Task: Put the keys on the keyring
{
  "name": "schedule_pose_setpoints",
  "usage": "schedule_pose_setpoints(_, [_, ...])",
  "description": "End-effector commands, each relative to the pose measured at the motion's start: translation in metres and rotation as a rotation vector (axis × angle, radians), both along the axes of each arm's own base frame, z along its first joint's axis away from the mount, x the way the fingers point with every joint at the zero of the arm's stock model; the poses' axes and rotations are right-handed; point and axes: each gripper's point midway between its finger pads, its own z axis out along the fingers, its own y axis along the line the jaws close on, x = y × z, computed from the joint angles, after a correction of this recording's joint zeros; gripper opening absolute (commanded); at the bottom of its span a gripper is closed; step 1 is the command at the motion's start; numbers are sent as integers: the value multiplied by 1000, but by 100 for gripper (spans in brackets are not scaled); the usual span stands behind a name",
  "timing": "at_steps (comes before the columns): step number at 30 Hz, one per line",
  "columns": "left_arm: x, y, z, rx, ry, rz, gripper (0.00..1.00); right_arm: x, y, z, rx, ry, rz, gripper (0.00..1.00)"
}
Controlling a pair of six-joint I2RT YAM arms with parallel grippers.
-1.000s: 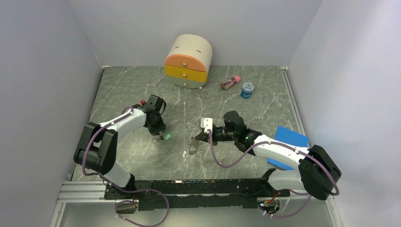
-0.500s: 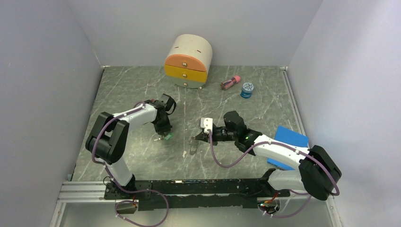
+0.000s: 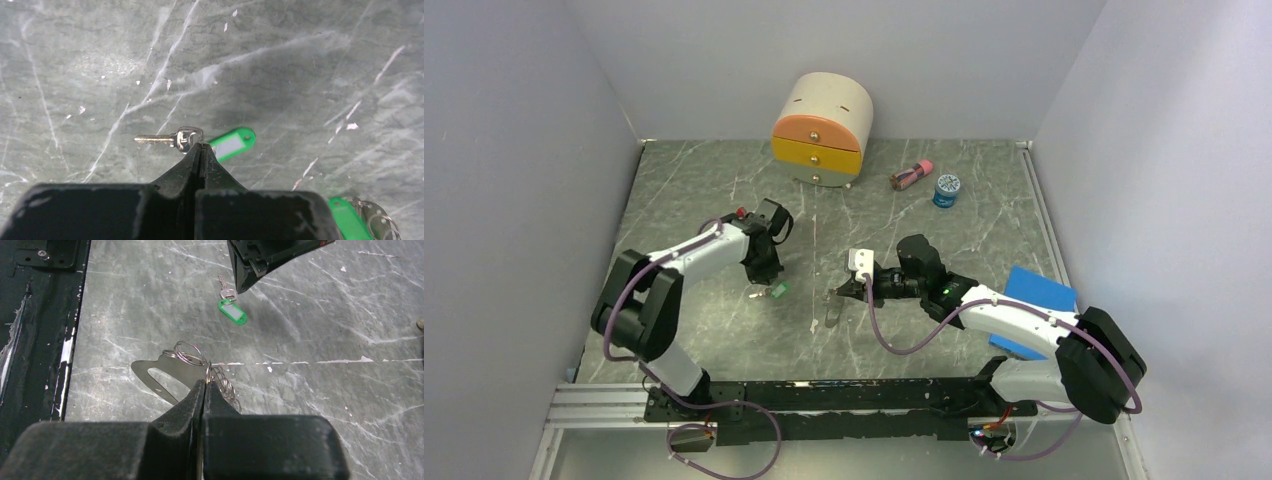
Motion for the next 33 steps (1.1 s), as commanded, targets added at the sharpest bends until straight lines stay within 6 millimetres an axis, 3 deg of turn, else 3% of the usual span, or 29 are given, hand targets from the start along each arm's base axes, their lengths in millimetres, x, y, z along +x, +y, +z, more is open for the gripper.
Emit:
schedule_pose_setpoints(1, [-1, 5, 22, -8, -78, 6, 2, 3, 4, 17, 42, -43, 3, 0])
schedule_pose_setpoints(6, [-5, 3, 23, -24, -80, 3, 8, 3, 5, 18, 45, -40, 6, 0])
schedule_pose_setpoints(7, [-6, 3, 21, -22, -73, 5, 13, 3, 5, 19, 48, -41, 7, 0])
schedule_pose_setpoints(9, [-6, 0, 17, -18, -56, -9, 35, 2, 5, 18, 46, -38, 6, 0])
schedule_pose_setpoints(12, [-7, -3, 11, 21, -20, -22, 44, 2, 5, 16, 45, -34, 4, 0])
schedule_pose_setpoints(25, [-7, -8, -8, 62, 28, -42, 32, 1, 2, 13, 41, -31, -3, 0])
schedule_pose_setpoints(33, [-7, -4, -1, 77, 16, -52, 12, 3, 3, 13, 38, -38, -4, 0])
